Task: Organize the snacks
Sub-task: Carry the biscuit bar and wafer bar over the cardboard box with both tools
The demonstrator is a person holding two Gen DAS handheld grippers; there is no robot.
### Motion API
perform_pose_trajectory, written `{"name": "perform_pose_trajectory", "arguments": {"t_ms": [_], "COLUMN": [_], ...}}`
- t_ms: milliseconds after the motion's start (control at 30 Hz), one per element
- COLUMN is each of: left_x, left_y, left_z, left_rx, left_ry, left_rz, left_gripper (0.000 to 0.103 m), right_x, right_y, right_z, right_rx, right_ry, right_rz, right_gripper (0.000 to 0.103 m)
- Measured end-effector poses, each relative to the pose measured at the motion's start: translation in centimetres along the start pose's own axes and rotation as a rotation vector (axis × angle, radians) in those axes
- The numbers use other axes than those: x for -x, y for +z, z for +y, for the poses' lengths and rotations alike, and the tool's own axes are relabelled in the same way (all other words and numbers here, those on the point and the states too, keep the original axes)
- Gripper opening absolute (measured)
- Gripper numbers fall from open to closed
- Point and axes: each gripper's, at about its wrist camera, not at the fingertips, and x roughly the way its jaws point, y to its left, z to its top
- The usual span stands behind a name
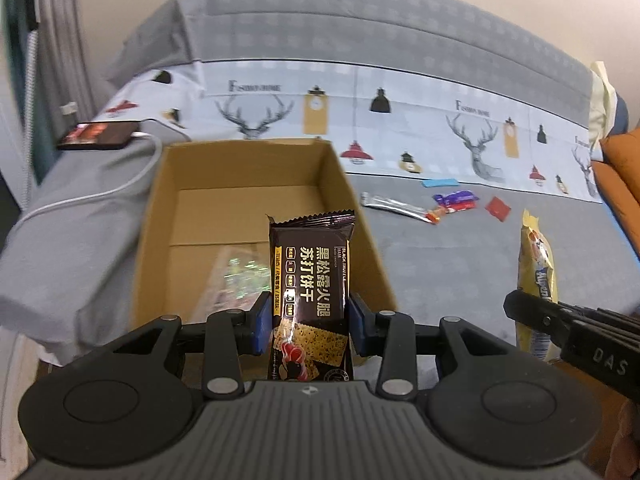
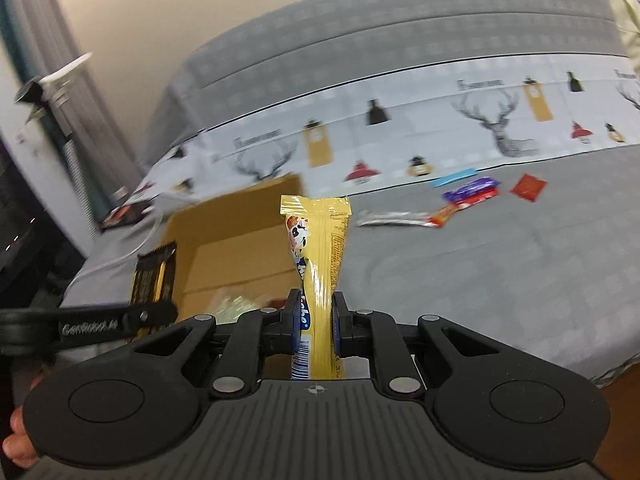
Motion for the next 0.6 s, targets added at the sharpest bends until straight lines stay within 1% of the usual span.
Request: {"name": "perform_pose_trajectory", "arguments": {"t_ms": [100,233,400,600], "left_x": [1.6,3.2,4.3,5.2], "left_y": [-0.9,-2.3,-3.5,-4.0], "left_z": [0.9,1.2,1.5,2.0], "left_rx": [0.009,0.038,0.042,0.047], "left_ry": [0.016,0.021,0.023,0.019], "left_rz": [-0.019,-0.043,-0.055,-0.076], "left_gripper": [0.043,0.043,0.043,0.043], "right_x": [1.0,1.8,3.2,4.3], "right_y": [-1.3,-2.5,-3.0,-3.5], "right_z": [2.1,3.3,4.2,5.8], "right_rx": [0.029,0.061,0.099,0.165], "right_ry": [0.028,0.047,0.045,0.05], "right_rz": [-0.013,0.0,-0.018,-0.038], "right_gripper": [0.016,0.016,0.016,0.016]}}
